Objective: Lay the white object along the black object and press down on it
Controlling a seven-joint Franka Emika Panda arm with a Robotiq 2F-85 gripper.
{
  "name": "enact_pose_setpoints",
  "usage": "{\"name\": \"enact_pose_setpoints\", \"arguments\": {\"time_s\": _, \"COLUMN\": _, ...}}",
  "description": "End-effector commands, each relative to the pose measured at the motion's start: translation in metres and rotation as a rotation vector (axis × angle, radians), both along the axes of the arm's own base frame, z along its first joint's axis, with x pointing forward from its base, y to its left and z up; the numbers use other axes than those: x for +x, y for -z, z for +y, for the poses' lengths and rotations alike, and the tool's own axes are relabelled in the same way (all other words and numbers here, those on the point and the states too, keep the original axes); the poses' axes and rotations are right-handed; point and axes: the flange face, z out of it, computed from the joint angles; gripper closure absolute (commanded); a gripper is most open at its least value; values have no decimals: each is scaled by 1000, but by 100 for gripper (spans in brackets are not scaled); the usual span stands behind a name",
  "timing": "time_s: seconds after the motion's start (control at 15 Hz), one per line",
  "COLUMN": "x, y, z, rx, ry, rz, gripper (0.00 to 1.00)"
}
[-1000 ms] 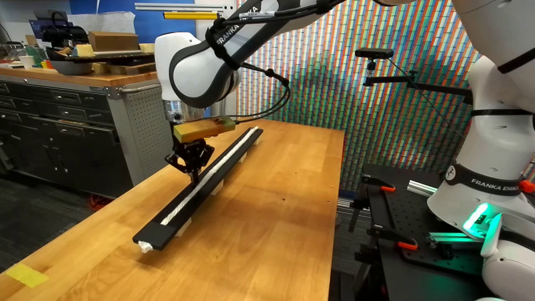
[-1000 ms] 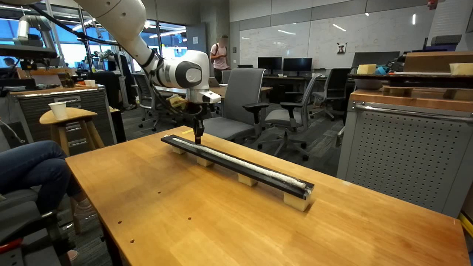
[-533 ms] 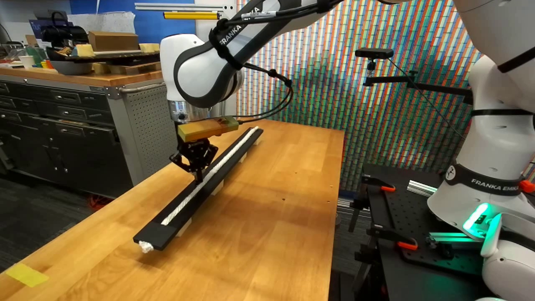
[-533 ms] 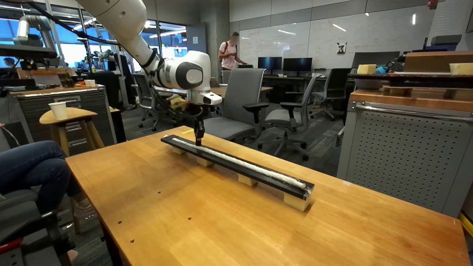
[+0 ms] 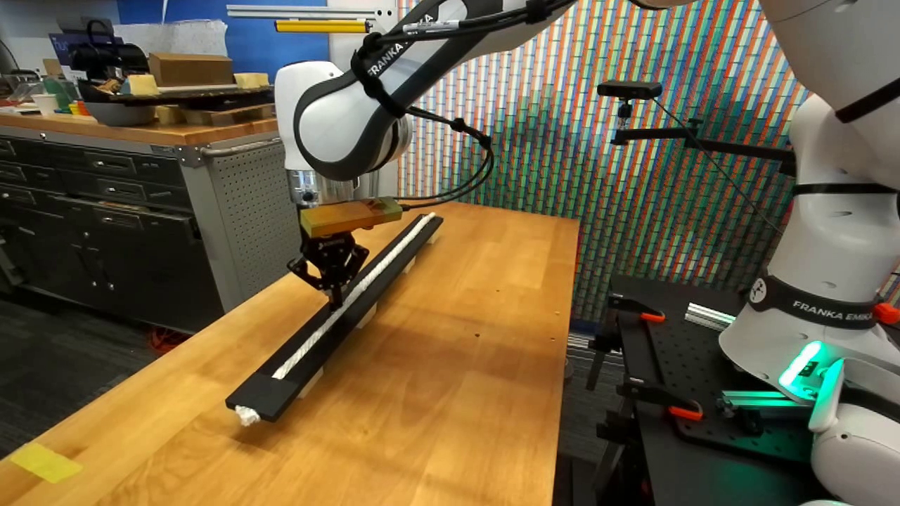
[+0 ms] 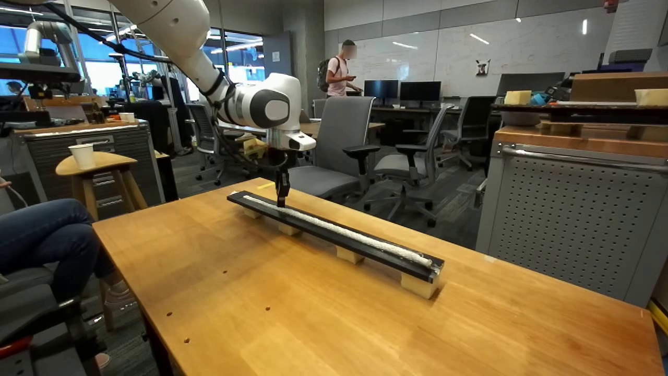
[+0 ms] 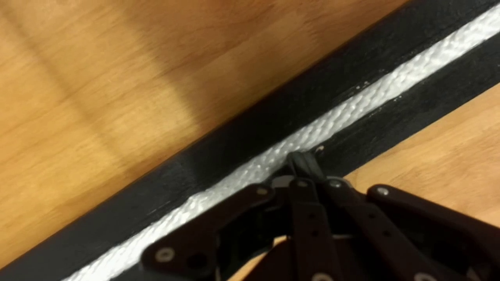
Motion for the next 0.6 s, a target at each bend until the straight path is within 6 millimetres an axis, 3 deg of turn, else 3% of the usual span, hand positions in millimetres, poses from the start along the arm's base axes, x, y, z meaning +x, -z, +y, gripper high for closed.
{"name": "enact_pose_setpoints", "arguments": {"time_s": 0.0, "x": 2, "y": 3, "z": -6, "rx": 23, "ry": 7, "rz": 14, "gripper": 100}}
{"name": "enact_pose_setpoints", "arguments": {"time_s": 0.53, "x": -3, "y": -12, "z": -4, "rx": 22, "ry": 11, "rz": 6, "gripper": 100}}
